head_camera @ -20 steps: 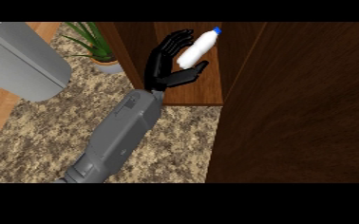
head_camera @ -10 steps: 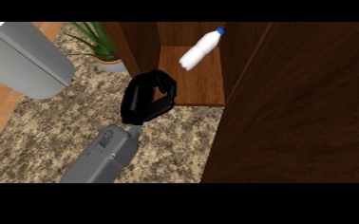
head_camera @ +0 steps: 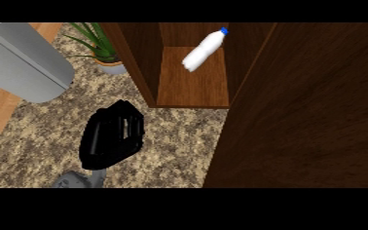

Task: Pick up the bottled water, place it into the cabinet and close the cabinet

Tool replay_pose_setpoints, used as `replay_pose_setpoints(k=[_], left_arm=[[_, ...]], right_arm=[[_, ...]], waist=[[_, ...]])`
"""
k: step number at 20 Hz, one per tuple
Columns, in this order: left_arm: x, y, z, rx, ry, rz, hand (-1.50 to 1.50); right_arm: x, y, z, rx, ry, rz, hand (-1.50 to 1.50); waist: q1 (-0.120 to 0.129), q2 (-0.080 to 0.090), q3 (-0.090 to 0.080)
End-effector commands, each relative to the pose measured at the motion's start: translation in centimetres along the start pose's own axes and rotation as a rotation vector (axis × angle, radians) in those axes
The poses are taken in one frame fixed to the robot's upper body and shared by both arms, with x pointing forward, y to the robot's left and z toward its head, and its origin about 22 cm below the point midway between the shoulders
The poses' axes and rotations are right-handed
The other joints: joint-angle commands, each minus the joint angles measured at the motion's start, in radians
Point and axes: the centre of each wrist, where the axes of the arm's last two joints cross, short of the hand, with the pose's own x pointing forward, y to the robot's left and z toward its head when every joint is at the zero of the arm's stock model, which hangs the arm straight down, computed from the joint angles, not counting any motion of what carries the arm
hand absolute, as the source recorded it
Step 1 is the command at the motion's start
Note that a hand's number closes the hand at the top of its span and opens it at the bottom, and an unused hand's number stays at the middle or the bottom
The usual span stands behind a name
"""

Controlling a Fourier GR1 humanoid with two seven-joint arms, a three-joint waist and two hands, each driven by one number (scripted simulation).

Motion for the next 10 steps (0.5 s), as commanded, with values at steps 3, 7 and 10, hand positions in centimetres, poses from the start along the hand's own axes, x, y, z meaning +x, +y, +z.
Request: replay_pose_setpoints(k=[3, 7, 10], left_arm=[[2.6, 1.8, 2.3, 0.028, -0.021, -0.018, 1.50], [2.8, 3.5, 4.0, 0.072, -0.027, -0.017, 1.50], [3.0, 3.4, 7.4, 0.071, -0.020, 0.007, 1.50]], right_arm=[[2.7, 2.7, -1.4, 0.086, -0.038, -0.035, 1.50], [2.0, 5.9, -2.1, 0.195, -0.052, -0.048, 1.50], [2.2, 6.7, -5.3, 0.199, -0.051, -0.009, 1.50]], waist=[[-0.003, 0.003, -0.001], [-0.007, -0.002, -0.001], [0.016, 0.000, -0.002]])
